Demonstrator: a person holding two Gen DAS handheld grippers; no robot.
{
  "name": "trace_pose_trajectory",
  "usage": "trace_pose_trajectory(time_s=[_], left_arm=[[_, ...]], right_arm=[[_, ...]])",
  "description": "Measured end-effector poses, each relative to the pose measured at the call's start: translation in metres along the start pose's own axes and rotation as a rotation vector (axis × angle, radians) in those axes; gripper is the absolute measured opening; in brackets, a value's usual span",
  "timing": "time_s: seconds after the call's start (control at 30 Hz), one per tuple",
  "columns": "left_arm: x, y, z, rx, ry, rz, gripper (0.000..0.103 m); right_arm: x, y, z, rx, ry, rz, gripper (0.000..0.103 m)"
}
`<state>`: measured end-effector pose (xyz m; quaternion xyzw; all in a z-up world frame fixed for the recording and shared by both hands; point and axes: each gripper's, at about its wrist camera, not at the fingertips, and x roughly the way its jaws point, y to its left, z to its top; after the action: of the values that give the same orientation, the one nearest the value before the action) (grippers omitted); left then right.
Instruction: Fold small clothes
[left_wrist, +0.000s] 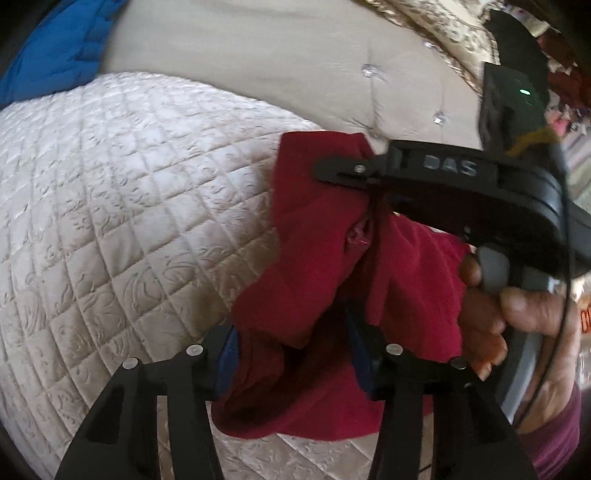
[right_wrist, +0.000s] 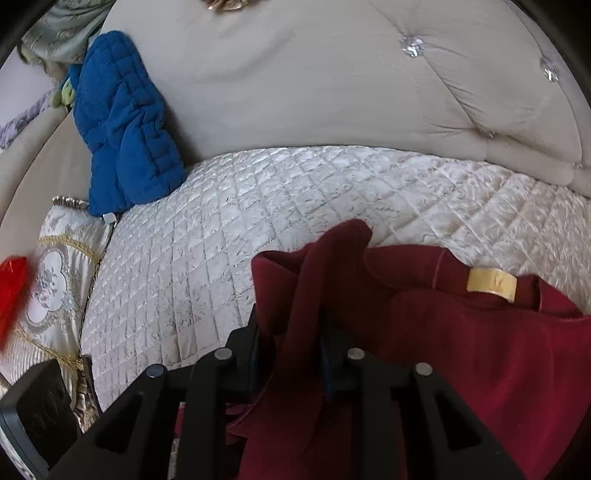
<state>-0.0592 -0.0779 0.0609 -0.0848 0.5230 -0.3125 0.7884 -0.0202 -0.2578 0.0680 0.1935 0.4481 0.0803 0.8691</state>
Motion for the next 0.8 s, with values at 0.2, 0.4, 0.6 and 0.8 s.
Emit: trace_pose_trajectory(time_s=[0.2,0.4,0.6,0.8], left_arm=[[-0.01,-0.006,-0.003,0.06,0.025,-0.035,0.045],[-0.003,-0.016,-0.007,0.115,0.075,-0.044,0.051],[0.009,0.008,-0.005,-0.027,0.107,0.017,0.044],[0.012,0.006,-0.006,-0.023,0.1,0.042,0.042]], right_arm=[[0.013,-0.004,0.005,0.041,0.031,0.017,0.025],[0.025,0.007,0.01,0.018,0.083,0.021,0.031],[0.035,0.011,0.011,0.006,0.109,0.019,0.045],[0.057,0.026,0.011,-0.087,0.15,-0.077,0.06]])
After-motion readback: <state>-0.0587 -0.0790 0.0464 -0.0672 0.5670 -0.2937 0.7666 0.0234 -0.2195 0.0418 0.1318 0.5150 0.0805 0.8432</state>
